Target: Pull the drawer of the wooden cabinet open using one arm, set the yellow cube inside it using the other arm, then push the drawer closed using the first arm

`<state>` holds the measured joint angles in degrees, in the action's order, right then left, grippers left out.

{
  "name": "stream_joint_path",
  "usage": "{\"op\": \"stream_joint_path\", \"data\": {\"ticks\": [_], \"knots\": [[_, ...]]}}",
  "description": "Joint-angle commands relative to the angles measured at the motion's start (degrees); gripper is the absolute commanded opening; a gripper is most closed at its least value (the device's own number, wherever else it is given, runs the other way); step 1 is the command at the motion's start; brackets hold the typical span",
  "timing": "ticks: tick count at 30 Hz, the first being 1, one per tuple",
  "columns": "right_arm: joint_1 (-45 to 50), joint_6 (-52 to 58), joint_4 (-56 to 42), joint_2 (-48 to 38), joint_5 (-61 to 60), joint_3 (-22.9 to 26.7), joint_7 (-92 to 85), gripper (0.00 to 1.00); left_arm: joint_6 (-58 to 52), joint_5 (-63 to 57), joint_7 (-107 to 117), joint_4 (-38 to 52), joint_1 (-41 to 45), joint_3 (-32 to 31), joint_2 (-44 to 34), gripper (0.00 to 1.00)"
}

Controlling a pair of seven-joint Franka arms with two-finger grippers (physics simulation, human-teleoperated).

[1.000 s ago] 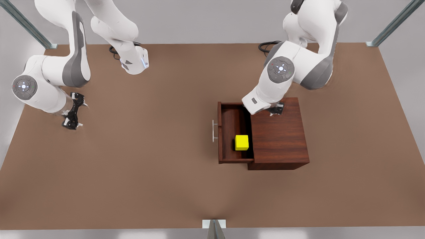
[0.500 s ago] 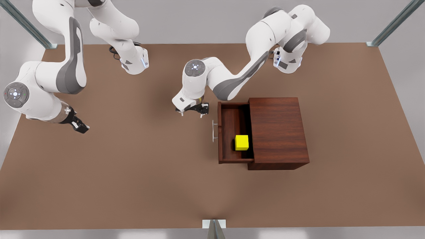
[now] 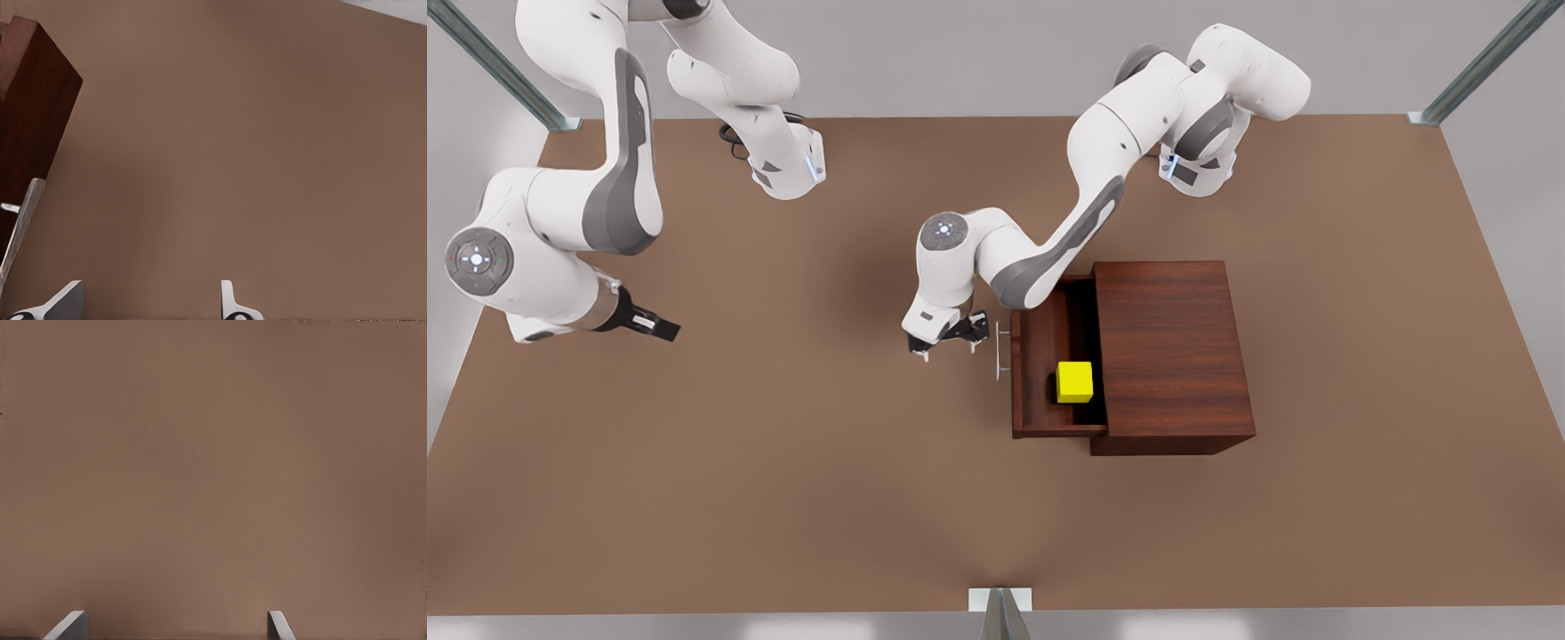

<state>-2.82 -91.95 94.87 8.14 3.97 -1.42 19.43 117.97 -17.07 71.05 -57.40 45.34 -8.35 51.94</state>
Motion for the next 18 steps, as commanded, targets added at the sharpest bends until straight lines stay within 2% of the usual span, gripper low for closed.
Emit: {"op": "stream_joint_path", "data": {"ticks": [1, 18], "knots": [[0.01, 0.28, -0.03, 0.04, -0.01, 0.02, -16.53, 1.00, -0.90, -2.43, 13.33, -0.87, 0.01, 0.00, -0.09, 1.00], [0.01, 0.19, -0.12, 0.21, 0.07, -0.07, -16.61, 1.00, -9.42, -3.93, 1.73, -5.44, -3.50, 0.08, -1.32, 1.00]]}}
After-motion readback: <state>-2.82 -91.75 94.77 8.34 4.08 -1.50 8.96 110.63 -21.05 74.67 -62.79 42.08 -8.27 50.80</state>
